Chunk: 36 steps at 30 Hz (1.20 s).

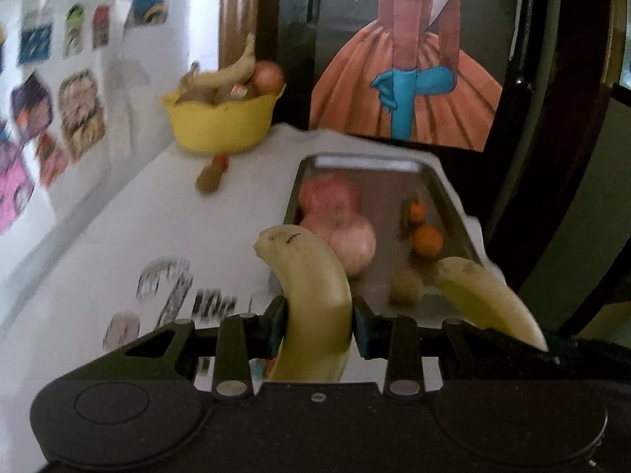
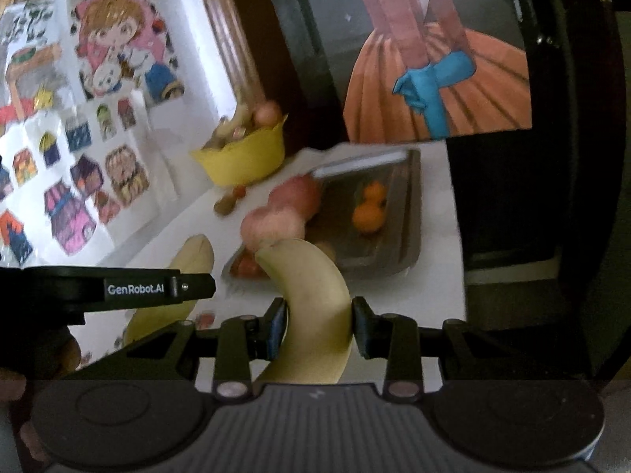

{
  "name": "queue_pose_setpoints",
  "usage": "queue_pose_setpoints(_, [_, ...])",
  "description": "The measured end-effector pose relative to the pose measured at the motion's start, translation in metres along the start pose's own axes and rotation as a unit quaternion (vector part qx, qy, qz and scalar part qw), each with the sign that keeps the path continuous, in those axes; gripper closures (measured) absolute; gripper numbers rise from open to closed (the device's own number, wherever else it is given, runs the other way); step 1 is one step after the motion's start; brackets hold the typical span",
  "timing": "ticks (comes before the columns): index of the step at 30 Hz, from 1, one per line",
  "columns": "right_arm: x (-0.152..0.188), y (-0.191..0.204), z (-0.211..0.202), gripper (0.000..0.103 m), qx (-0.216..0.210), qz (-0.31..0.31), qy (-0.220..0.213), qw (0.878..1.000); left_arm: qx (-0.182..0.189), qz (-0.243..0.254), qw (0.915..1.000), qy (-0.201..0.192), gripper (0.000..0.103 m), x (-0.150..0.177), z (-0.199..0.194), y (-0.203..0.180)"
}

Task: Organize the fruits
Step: 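Lower the bananas into the tray with both tools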

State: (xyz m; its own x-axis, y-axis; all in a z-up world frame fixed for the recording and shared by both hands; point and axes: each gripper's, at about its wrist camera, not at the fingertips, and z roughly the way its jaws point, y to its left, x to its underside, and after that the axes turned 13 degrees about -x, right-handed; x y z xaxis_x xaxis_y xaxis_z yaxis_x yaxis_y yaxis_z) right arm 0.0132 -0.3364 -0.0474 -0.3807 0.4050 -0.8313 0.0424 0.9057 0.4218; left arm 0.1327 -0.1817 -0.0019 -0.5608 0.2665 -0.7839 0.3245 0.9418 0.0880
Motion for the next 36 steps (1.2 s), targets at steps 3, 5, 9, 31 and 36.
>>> queue_pose_setpoints(3, [-0.019,-0.013,0.008,0.064,0.014,0.003,-0.016,1.0,0.007,0.009,0.9999,-0.01,0.066,-0.021,0.011,-0.011])
queue_pose_setpoints(5, [-0.03,-0.023,0.017,0.064,0.025,0.011,-0.024,0.999,0.018,0.015,0.9996,-0.018,0.066,-0.035,0.019,-0.019])
queue_pose_setpoints(9, [-0.047,-0.041,0.036,0.064,0.039,0.028,-0.035,0.998,0.036,0.029,0.9986,-0.027,0.066,-0.057,0.036,-0.039])
queue_pose_setpoints(31, [-0.044,-0.073,0.083,0.064,0.062,0.072,-0.019,0.995,0.068,0.072,0.995,0.012,0.066,-0.065,0.101,-0.085])
queue_pose_setpoints(36, [-0.042,-0.071,0.083,0.064,0.064,0.069,-0.019,0.995,0.072,0.07,0.9947,0.022,0.066,-0.062,0.105,-0.085])
